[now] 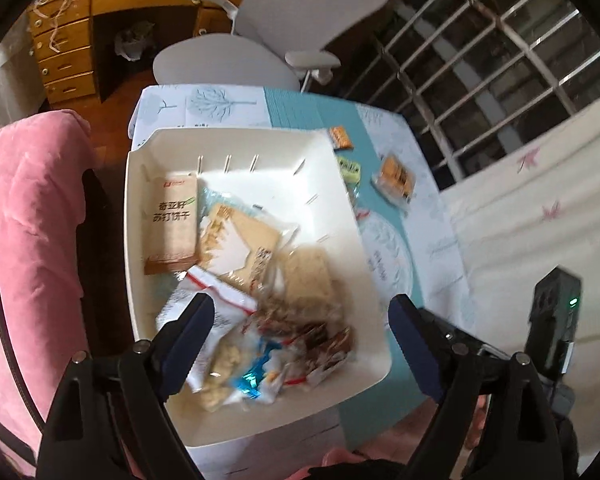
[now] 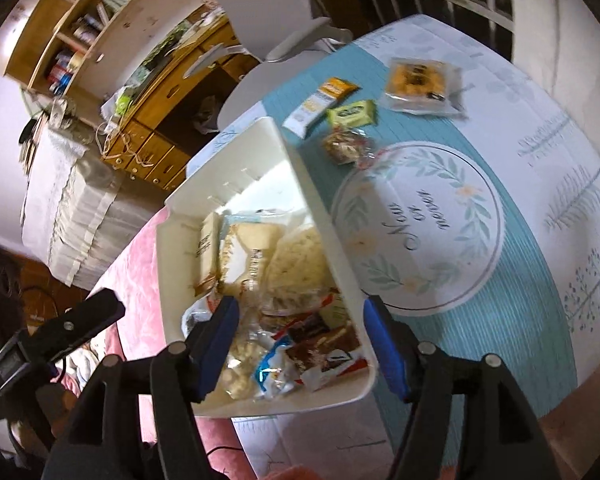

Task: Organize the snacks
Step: 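Open both tools and withdraw them from the tray toward remaining snacks, then move left tool to small clear nut bag while right tool grasps orange-cube bag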

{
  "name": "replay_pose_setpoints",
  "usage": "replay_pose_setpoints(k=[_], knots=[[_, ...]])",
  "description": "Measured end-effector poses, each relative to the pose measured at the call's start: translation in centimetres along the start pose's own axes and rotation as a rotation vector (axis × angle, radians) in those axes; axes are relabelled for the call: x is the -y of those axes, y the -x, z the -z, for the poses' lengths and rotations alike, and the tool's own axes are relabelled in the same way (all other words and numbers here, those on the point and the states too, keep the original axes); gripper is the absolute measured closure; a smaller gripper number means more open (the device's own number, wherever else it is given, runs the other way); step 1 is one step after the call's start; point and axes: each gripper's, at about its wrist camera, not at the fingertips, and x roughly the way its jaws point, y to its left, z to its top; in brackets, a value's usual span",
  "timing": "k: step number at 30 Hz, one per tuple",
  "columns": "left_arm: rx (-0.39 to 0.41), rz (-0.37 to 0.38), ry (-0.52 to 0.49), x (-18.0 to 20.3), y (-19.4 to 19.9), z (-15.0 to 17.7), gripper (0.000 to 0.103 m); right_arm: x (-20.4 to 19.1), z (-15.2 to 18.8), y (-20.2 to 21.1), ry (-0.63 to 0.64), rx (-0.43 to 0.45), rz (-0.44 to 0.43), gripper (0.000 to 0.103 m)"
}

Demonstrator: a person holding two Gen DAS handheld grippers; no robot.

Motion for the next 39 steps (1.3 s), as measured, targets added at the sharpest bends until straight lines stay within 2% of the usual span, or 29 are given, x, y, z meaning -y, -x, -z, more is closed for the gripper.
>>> replay_pose_setpoints(k=[6,9,15,18,22,30,35,39], knots=[[0.119,-0.044,0.043,2.8,-0.4,0.5,0.014,4.8,-1.6,0.0,-0.116,-0.035,-0.04,0.035],[0.153,-0.082,0.087,4.3,-1.4,0.4,0.014,7.0,-3.2,-0.2,-0.148,-0.053,-0.05,0.035],[0.237,-0.168,0.22,8.3,-3.5,0.2,0.014,10.5,-8.2,-1.1,-0.1,-0.117,-0.082,0.034],[0.284,-0.221,0.243,11.0,-4.8,0.0,0.014,11.9,-10.9,-1.4,-0.047,-0.136,-0.092,0.034],[0.299,-0.262,0.259,13.7,-7.0,-0.5,0.014,13.8,-14.0,-2.1,-0.026,-0.158,-0.115,0.034],[0.298,-0.271,0.268,17.9,-11.6,-2.2,0.014,16.1,-18.6,-3.7,-0.023,-0.167,-0.124,0.032],[0.307,-0.303,0.315,18.1,-15.0,-2.8,0.014,16.7,-21.0,-5.2,0.003,-0.156,-0.13,0.03],[0.317,-0.369,0.353,17.7,-17.9,-3.5,0.014,16.7,-22.7,-6.5,0.046,-0.12,-0.123,0.028]])
